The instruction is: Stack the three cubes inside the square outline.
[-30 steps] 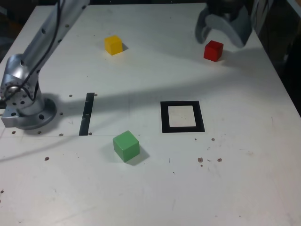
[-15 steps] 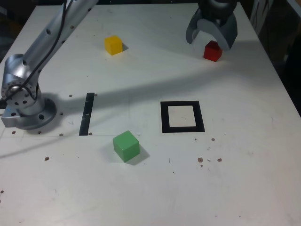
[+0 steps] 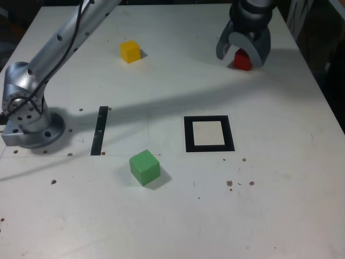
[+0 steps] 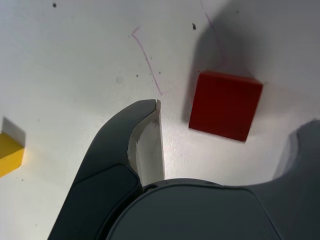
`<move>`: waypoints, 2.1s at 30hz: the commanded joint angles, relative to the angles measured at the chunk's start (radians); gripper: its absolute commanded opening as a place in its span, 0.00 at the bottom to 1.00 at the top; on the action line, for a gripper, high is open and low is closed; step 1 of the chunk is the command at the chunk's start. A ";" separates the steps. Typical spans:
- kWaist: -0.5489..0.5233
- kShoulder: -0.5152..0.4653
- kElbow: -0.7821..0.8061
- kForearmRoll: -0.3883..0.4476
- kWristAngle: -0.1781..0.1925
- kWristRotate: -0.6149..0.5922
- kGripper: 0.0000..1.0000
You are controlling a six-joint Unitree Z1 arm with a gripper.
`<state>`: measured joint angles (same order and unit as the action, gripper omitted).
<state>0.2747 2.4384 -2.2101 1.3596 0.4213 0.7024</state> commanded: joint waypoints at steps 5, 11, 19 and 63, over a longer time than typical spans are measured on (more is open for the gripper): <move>0.007 0.007 0.005 -0.030 -0.007 0.003 0.66; 0.011 0.007 0.006 -0.039 -0.026 0.004 0.57; 0.020 0.008 0.008 -0.057 -0.062 0.013 0.47; -0.482 -0.398 0.408 0.060 -0.211 -0.718 0.28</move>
<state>-0.1903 2.0346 -1.8184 1.4269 0.2318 0.0739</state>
